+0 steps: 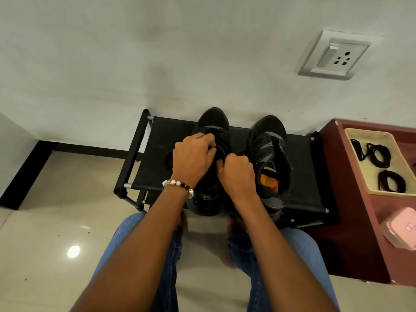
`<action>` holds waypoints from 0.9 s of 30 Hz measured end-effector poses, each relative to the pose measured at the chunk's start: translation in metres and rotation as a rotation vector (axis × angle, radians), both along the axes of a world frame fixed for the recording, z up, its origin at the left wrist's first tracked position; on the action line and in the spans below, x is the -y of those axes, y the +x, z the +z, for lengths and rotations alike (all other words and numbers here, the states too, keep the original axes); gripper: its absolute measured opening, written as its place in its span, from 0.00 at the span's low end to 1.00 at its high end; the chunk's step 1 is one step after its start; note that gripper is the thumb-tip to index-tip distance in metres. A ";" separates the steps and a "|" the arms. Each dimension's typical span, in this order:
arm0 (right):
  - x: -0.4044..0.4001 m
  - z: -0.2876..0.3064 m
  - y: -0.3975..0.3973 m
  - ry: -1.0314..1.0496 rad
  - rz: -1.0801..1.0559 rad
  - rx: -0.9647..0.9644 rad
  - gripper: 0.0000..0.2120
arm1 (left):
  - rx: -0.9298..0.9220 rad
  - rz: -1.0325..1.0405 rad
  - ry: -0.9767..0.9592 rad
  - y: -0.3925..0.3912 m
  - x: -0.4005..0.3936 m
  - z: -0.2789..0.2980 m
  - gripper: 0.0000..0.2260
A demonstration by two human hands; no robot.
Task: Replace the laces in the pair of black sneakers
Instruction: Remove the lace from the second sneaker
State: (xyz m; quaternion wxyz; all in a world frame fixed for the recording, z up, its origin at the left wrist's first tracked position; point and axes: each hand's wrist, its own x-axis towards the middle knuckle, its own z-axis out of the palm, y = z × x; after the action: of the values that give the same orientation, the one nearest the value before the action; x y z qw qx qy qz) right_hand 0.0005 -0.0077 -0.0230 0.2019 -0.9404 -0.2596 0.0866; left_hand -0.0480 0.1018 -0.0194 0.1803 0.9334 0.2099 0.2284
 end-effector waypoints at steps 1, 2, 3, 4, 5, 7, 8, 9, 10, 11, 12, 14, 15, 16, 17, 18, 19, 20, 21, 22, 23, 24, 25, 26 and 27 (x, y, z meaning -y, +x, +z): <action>0.000 -0.002 0.000 0.014 -0.001 -0.017 0.16 | 0.023 0.019 -0.044 0.000 0.002 -0.001 0.03; -0.001 -0.003 0.001 0.028 -0.001 -0.035 0.15 | 0.052 0.050 -0.102 0.001 0.003 -0.001 0.02; -0.001 -0.004 0.002 0.041 0.000 -0.050 0.15 | 0.085 0.096 -0.174 0.001 0.005 -0.001 0.02; 0.000 -0.004 0.002 0.045 0.002 -0.062 0.15 | 0.120 0.155 -0.266 0.001 0.005 -0.001 0.01; 0.000 -0.002 0.001 0.042 0.002 -0.071 0.15 | 0.148 0.223 -0.379 0.001 0.004 0.001 0.02; 0.000 -0.001 0.000 0.039 -0.003 -0.079 0.14 | 0.161 0.368 -0.614 0.003 0.001 0.001 0.02; 0.000 -0.001 0.000 0.040 -0.007 -0.082 0.14 | 0.151 0.414 -0.720 0.004 -0.001 0.000 0.02; 0.000 -0.001 0.000 0.043 -0.008 -0.085 0.14 | 0.142 0.423 -0.796 0.005 -0.002 -0.001 0.02; 0.000 -0.001 0.000 0.047 -0.010 -0.092 0.13 | 0.140 0.387 -0.824 0.006 -0.004 -0.001 0.01; 0.000 -0.002 0.001 0.048 -0.012 -0.101 0.13 | 0.139 0.314 -0.803 0.005 -0.004 0.001 0.03; 0.001 -0.002 0.003 0.046 -0.014 -0.110 0.13 | 0.130 0.217 -0.737 0.005 -0.006 0.001 0.07; 0.001 -0.002 0.006 0.044 -0.008 -0.119 0.13 | 0.025 0.031 -0.508 0.002 -0.010 0.003 0.14; 0.000 -0.001 0.007 0.040 -0.003 -0.120 0.13 | -0.061 -0.034 -0.367 0.001 -0.012 0.005 0.15; -0.001 -0.002 0.008 0.033 0.001 -0.123 0.14 | -0.132 -0.072 -0.225 -0.001 -0.014 0.006 0.15; -0.001 -0.002 0.009 0.025 0.002 -0.125 0.14 | -0.171 -0.091 -0.103 -0.001 -0.015 0.005 0.14; -0.002 -0.002 0.010 0.020 0.003 -0.127 0.14 | -0.179 -0.092 -0.009 -0.001 -0.015 0.004 0.13; -0.002 -0.002 0.010 0.017 0.007 -0.129 0.14 | -0.159 -0.083 0.061 -0.002 -0.014 0.003 0.11; -0.002 -0.001 0.011 0.012 0.013 -0.130 0.13 | -0.126 -0.073 0.108 -0.002 -0.013 0.000 0.09; -0.002 -0.002 0.011 0.005 0.019 -0.133 0.14 | -0.087 -0.065 0.137 -0.001 -0.012 -0.001 0.07; -0.002 -0.002 0.011 -0.003 0.023 -0.137 0.14 | -0.051 -0.055 0.131 0.000 -0.011 -0.003 0.06; -0.002 -0.001 0.012 -0.011 0.021 -0.145 0.14 | -0.018 -0.038 0.088 0.000 -0.010 -0.004 0.04; -0.002 -0.001 0.012 -0.016 0.018 -0.157 0.15 | 0.015 -0.017 0.000 0.000 -0.008 -0.003 0.03; -0.003 -0.001 0.013 -0.020 0.016 -0.169 0.15 | 0.069 0.012 -0.139 -0.001 -0.008 -0.001 0.03; -0.003 -0.001 0.014 -0.022 0.020 -0.181 0.15 | 0.148 0.057 -0.325 -0.001 -0.007 0.002 0.03; -0.003 -0.002 0.014 -0.021 0.025 -0.189 0.14 | 0.242 0.128 -0.542 -0.001 -0.008 0.007 0.04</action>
State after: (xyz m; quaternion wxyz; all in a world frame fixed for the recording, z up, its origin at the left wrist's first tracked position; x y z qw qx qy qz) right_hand 0.0145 -0.0043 -0.0249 0.2146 -0.9268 -0.2502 0.1801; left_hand -0.0493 0.1100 -0.0124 0.4318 0.8020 0.2987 0.2848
